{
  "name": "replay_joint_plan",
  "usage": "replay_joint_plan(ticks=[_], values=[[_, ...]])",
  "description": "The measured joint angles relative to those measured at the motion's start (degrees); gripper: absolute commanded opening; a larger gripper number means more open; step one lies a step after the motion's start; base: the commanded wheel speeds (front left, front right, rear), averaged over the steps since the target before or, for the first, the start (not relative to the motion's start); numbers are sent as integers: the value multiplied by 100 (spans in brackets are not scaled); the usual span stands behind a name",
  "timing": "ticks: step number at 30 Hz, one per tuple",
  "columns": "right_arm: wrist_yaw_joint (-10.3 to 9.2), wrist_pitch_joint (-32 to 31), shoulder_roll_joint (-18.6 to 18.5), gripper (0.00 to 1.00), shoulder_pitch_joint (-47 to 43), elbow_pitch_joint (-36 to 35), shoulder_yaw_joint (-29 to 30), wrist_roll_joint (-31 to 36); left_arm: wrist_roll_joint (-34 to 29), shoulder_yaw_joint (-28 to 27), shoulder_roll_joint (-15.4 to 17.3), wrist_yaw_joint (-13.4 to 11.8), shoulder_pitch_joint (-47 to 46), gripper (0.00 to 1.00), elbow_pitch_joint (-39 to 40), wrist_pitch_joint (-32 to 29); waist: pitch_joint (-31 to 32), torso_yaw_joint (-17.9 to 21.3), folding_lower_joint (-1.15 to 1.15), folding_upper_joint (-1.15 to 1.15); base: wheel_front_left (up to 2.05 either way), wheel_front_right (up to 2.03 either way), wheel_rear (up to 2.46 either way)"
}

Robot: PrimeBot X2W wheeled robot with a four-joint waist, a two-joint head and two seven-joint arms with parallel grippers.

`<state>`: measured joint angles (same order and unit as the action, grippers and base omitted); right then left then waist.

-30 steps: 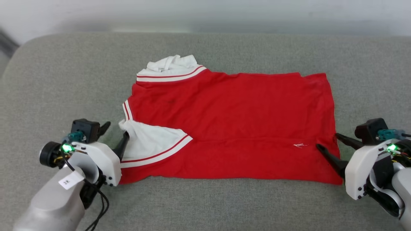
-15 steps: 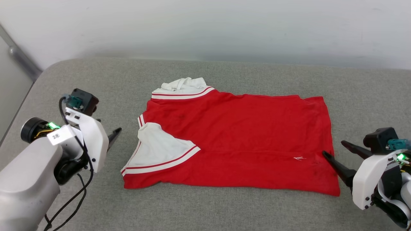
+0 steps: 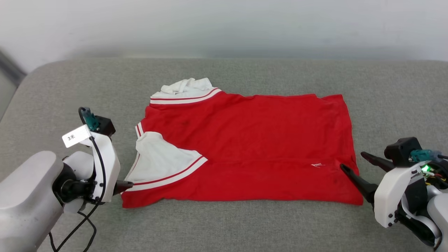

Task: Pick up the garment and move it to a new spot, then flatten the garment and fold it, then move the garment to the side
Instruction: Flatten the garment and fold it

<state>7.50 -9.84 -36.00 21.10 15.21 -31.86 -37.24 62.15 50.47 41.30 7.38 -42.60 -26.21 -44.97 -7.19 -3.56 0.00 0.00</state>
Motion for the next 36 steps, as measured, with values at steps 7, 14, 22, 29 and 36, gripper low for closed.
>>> replay_joint_plan(ticks=[7, 14, 22, 29, 36], values=[[1, -54, 49, 100, 222, -8, -59, 42, 55, 97, -179, -78, 3, 100, -544, -177, -305, 212, 0, 0, 0, 0, 0], [0, -26, 102, 100, 352, 58, -149, 21, -45, 342, -303, -31, -10, 47, -916, -280, -507, 370, 0, 0, 0, 0, 0], [0, -190, -159, 100, 655, -88, -148, 14, -97, 592, -334, 2, -20, 0, -775, 132, -324, 303, 0, 0, 0, 0, 0], [0, -1377, -678, 100, 1390, -444, -427, -73, -59, 861, -121, 1, -147, 0, -177, 389, -124, 171, -1, 0, 0, 0, 0], [0, -3651, -995, 100, 1861, -502, -969, -953, -43, 1082, 78, 2, -258, 0, 208, 542, -116, 67, -1, 0, 0, 0, 0]])
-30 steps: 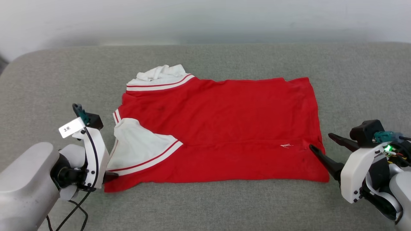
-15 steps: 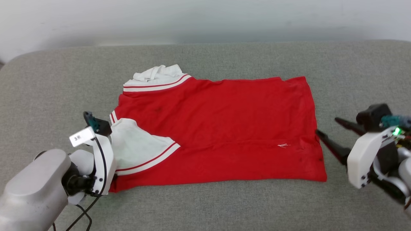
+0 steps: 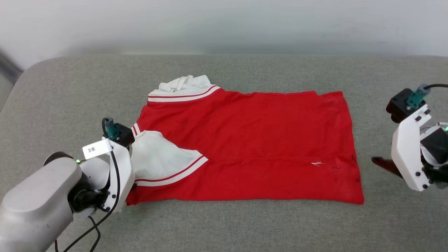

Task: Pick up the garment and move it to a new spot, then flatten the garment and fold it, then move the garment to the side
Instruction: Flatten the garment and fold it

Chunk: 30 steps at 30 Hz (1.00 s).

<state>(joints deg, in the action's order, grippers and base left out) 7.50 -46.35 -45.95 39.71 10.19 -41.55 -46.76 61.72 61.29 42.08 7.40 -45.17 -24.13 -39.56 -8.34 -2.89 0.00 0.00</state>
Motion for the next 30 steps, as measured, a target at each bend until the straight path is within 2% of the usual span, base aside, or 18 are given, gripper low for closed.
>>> replay_joint_plan(ticks=[3, 8, 17, 25, 26, 27, 30], values=[[1, -698, -10, 100, 88, 121, -51, -246, 3, 62, 27, 0, -79, 0, 86, 63, -66, -48, 0, 0, 0, 0, 0], [0, -1103, 235, 100, 68, 469, 45, -370, -3, 120, 1, 0, -226, 0, 165, 177, -243, -130, 0, 0, 0, 0, 0], [0, -757, 797, 100, -414, 1273, 343, -308, -36, 236, -75, 0, -437, 0, 235, 341, -614, -286, 0, 0, 0, 0, 0], [-40, -423, 855, 100, -512, 1419, 191, -282, 2, 365, -76, 0, -449, 0, 187, 471, -718, -344, 0, 0, 0, 0, 0], [-43, -368, 845, 41, -511, 1417, 146, -279, 8, 390, -82, 0, -449, 0, 175, 480, -700, -345, 0, 0, 0, 0, 0], [-43, -302, 829, 0, -511, 1406, 92, -264, 12, 414, -90, 0, -448, 0, 159, 495, -675, -343, 0, 0, 0, 0, 0], [-34, -118, 820, 0, -508, 1357, -63, -298, 68, 475, -107, 0, -424, 0, 111, 555, -557, -334, 0, 0, 0, 0, 0]])
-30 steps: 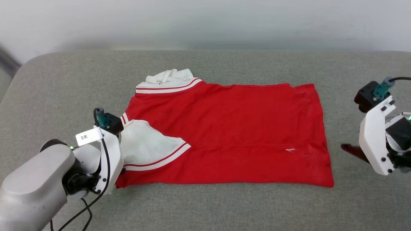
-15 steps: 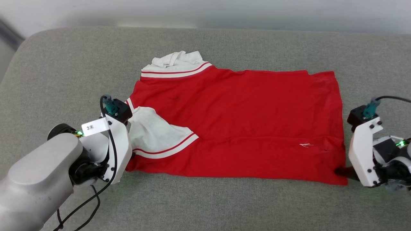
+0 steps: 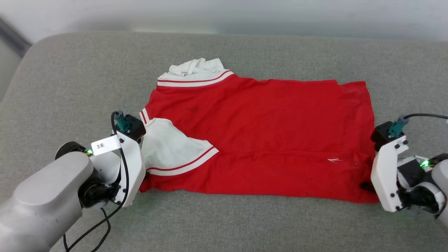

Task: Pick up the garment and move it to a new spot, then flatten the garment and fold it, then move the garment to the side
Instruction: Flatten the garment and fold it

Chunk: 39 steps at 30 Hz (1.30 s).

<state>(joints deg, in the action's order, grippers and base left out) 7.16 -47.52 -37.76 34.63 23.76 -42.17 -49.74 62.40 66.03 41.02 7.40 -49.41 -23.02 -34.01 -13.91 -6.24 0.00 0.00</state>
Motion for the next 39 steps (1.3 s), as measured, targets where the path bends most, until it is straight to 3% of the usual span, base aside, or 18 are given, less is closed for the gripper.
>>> replay_joint_plan(ticks=[5, 16, 22, 28, 35, 36, 37, 39], values=[[25, 342, -112, 0, -55, -181, -166, -157, 108, 69, 57, 0, 126, 0, -11, 132, 304, 28, 0, 0, 0, 0, 0], [35, 787, -1101, 0, -729, -962, -103, -676, 300, 276, 438, 0, 534, 0, 521, 227, 1046, 77, 0, 0, 0, 0, 0], [35, 876, -1439, 0, -1439, -1265, 99, -875, 364, 380, 575, -12, 925, 0, 851, 303, 1231, 140, 1, 0, 0, 0, 0], [35, 831, -1449, 0, -1978, -1283, 220, -776, 401, 468, 555, -111, 1317, 0, 929, 370, 1157, 205, 1, 0, 0, 0, 0], [35, 873, -1068, 0, -2201, -1010, 392, -531, 425, 524, 443, -135, 1509, 0, 695, 396, 1029, 218, 0, 0, 0, 0, 0], [35, 920, -1012, 28, -2213, -987, 436, -508, 425, 525, 426, -135, 1516, 22, 661, 404, 1032, 218, 0, 0, 0, 0, 0], [35, 1027, -920, 98, -2231, -923, 536, -433, 387, 522, 404, -134, 1519, 100, 631, 500, 1064, 218, 0, 0, 0, 0, 0], [35, 1078, -894, 100, -2238, -920, 575, -388, 361, 523, 405, -134, 1519, 100, 626, 523, 1092, 216, 0, 0, 0, 0, 0]])
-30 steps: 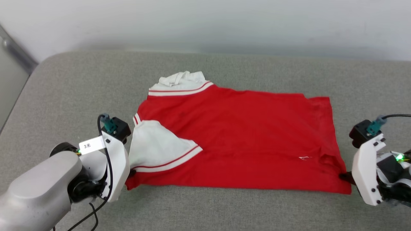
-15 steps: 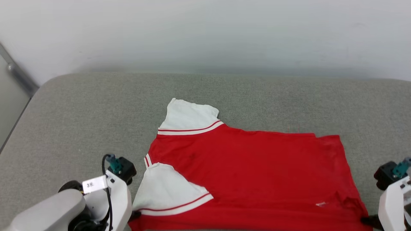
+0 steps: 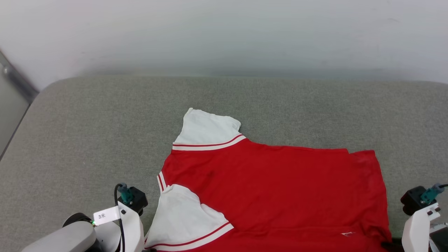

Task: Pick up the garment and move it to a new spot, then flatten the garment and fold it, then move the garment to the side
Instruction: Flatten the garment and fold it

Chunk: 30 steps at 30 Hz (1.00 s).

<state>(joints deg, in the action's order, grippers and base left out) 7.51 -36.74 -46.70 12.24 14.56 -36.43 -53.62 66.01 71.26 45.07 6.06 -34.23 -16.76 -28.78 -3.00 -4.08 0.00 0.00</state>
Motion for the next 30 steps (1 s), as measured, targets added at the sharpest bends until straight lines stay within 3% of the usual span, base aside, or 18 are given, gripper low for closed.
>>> replay_joint_plan(ticks=[6, 10, 14, 20, 30], values=[[-1, 775, 67, 100, -57, -212, 457, 442, -73, -136, 157, -4, -58, 100, 235, 198, 222, -12, 0, 0, 0, 0, 0], [0, 1563, 240, 100, -60, -454, 1038, 834, -92, -380, 261, -176, -259, 100, 472, 441, 331, -18, 0, 0, 0, 0, 0], [0, 2307, 625, 100, -98, -653, 1745, 1426, -345, -627, 287, -370, -572, 100, 537, 781, 350, 31, 0, 0, 0, 0, 0], [-1, 2953, 1358, 100, -358, -1133, 2672, 2314, -602, -953, 159, -593, -1109, 100, 302, 1144, 258, 179, 0, 0, 0, 0, 0], [-1, 3111, 2581, 100, -981, -2318, 3668, 3330, -680, -1360, -352, -442, -2486, 100, -578, 991, -324, 439, 0, 0, 0, 0, 0]])
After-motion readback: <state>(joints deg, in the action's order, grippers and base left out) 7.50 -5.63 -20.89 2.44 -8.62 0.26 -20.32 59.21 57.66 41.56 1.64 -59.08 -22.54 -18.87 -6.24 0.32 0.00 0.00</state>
